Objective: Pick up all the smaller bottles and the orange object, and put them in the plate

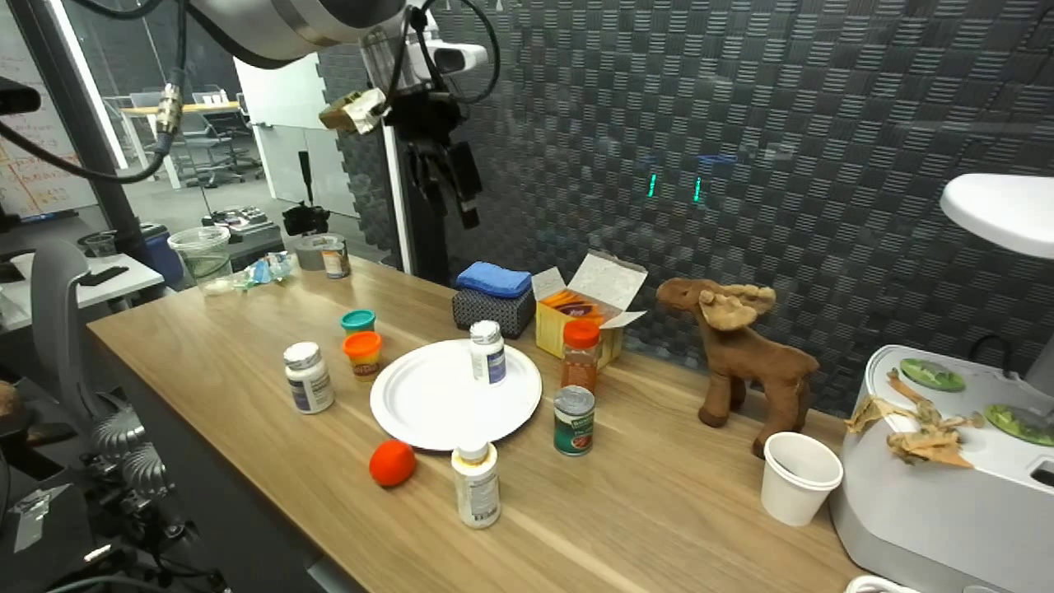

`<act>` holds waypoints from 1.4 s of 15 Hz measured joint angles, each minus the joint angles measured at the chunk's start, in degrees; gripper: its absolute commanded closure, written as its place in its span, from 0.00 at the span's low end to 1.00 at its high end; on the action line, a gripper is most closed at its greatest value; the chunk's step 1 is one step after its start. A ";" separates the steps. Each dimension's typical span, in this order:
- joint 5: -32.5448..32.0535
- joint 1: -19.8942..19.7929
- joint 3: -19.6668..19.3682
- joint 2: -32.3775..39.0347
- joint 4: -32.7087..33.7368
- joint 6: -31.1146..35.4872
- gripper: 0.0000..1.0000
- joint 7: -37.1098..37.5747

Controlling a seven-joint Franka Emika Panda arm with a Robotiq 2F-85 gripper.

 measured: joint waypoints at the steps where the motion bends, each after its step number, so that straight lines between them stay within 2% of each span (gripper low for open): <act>1: -0.26 0.60 1.03 0.15 0.11 -0.07 0.00 -0.15; 6: -0.29 2.37 5.52 4.82 1.92 -0.14 0.00 -5.74; 16: -0.29 2.87 5.59 6.38 1.62 -0.03 0.00 -6.46; 21: 2.64 3.25 8.55 7.95 0.04 0.73 0.00 -12.18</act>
